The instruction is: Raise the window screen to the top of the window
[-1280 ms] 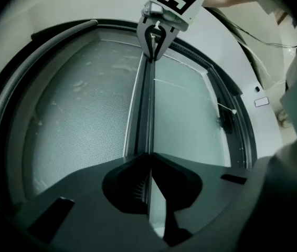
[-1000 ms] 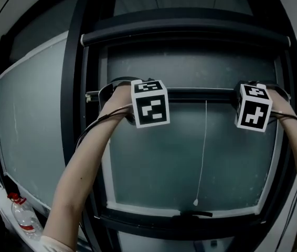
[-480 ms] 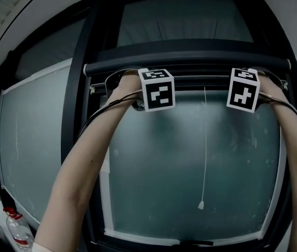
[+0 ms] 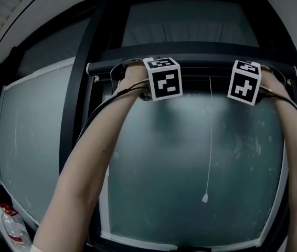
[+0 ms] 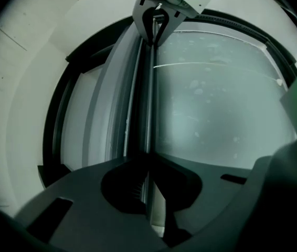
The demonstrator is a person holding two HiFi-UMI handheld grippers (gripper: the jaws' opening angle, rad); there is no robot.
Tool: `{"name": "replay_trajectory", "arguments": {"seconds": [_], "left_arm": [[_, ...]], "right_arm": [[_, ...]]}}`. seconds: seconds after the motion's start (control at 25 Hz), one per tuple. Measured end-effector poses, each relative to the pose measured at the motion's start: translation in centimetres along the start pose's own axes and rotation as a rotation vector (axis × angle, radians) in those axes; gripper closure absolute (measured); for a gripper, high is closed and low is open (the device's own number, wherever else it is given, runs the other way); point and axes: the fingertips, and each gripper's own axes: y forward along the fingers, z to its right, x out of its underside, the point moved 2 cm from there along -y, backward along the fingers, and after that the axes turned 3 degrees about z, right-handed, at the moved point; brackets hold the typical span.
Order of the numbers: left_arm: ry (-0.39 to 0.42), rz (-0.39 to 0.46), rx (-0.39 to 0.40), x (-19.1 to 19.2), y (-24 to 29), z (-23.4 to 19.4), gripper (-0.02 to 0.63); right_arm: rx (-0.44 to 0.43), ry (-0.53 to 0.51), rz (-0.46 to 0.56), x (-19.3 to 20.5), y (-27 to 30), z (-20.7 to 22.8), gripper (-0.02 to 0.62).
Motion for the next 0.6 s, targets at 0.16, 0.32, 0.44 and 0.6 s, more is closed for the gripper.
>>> {"name": "replay_trajectory", "arguments": {"seconds": [0.16, 0.32, 0.44, 0.6], "left_arm": [[-0.179, 0.149, -0.085, 0.2, -0.7, -0.8, 0.579], [-0.469, 0.333, -0.249, 0.5, -1.9, -0.2, 0.554], [-0.751, 0.458, -0.246, 0.1, -2.8, 1.7, 0.557], [-1.004, 0.552, -0.211, -0.6, -4.0, 6.8, 0.557]], "right_arm": [[0.086, 0.047, 0.061, 0.0, -0.7, 0.4, 0.569], [0.196, 0.203, 0.138, 0.4, -1.9, -0.3, 0.569], [0.214, 0.415, 0.201, 1.1, -3.1, -1.5, 0.569], [0.202, 0.774, 0.315, 2.7, -4.8, -4.7, 0.569]]}}
